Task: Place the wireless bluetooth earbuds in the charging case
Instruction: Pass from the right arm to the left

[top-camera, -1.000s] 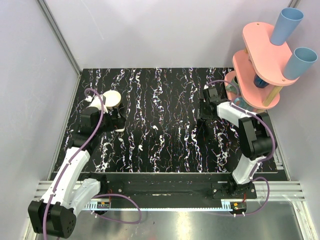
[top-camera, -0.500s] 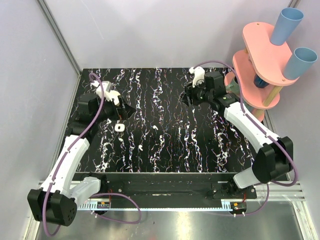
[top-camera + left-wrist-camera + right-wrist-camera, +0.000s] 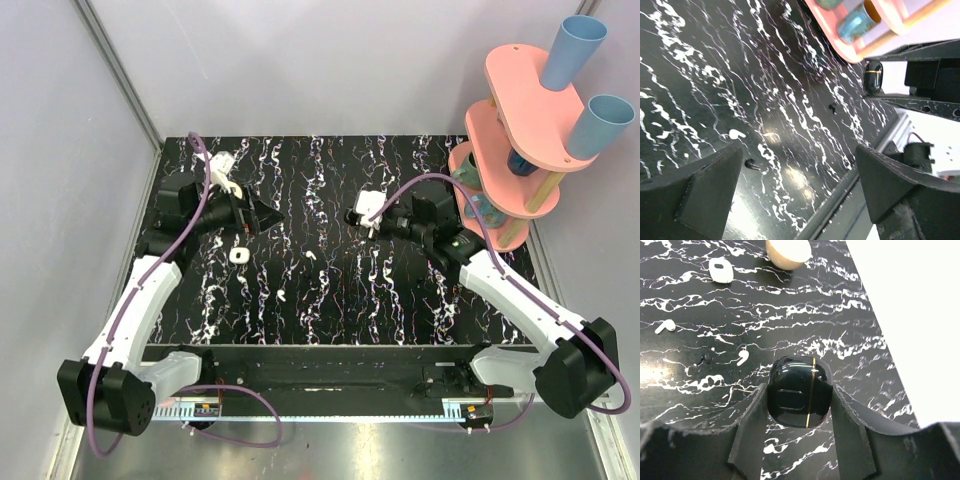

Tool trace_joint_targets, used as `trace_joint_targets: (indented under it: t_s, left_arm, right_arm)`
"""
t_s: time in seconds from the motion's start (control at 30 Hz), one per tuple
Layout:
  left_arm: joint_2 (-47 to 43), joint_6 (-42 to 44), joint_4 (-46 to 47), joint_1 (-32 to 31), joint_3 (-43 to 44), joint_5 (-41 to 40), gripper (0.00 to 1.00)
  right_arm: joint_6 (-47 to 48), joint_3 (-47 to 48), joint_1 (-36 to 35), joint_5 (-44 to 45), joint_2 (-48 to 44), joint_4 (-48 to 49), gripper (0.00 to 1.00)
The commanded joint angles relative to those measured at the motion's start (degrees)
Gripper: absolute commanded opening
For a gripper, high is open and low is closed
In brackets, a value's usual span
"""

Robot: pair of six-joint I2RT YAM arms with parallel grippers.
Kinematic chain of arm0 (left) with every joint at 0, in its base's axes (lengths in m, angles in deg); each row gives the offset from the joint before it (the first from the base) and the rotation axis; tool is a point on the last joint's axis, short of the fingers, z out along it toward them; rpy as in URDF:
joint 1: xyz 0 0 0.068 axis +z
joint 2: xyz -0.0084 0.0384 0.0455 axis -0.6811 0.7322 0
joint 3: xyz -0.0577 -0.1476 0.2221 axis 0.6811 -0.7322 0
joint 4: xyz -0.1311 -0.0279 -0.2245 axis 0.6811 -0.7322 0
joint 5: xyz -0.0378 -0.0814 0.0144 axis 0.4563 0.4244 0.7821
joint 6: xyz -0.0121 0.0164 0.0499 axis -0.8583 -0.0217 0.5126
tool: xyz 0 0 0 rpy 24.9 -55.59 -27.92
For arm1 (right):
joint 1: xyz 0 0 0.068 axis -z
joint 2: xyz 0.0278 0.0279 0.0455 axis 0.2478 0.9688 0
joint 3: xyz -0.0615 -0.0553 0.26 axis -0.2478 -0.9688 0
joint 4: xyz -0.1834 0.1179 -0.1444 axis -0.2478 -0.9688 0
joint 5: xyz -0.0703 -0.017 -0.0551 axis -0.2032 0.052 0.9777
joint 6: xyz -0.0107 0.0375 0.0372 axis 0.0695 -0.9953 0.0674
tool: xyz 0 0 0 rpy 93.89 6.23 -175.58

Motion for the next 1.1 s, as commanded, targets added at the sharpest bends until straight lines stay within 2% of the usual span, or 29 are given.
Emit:
trace_joint_targets:
  t_s: [0.0, 0.17, 0.47, 0.7, 0.83, 0.9, 1.07]
  left_arm:
    - [2.37, -1.44, 2.78, -1.75, 3.42, 7.19, 0.99]
    - [3.78, -1.79, 3.4, -6.39, 5.88, 6.75, 0.99]
    - [5.45, -5.66, 8.76, -12.82, 5.62, -1.07, 0.98]
    - [5.98, -5.84, 9.46, -16.25, 4.48, -7.39, 0.92]
    - [4.67, -6.45, 15.43, -18.8, 1.32, -13.71, 0.9]
    - [4.66, -6.89, 18.57, -19.85, 0.18, -14.34, 0.9]
    - [6.24, -7.33, 18.95, -20.47, 0.88, -14.61, 0.86]
  right_arm:
    - [11.41, 0.28, -0.79, -8.22, -0.55, 5.91, 0.0]
    - [13.25, 0.89, -2.29, -7.43, 0.59, 7.07, 0.0]
    - [16.06, 1.33, -5.8, -1.72, 2.61, 6.88, 0.0]
    - [14.58, 0.46, -7.82, 1.71, 3.49, 10.05, 0.0]
    - [12.12, 0.63, -8.79, 1.98, 4.19, 12.16, 0.0]
    - [11.32, 0.72, -8.97, 2.06, 4.37, 12.78, 0.0]
    - [10.0, 0.37, -9.58, 2.33, 4.55, 14.97, 0.0]
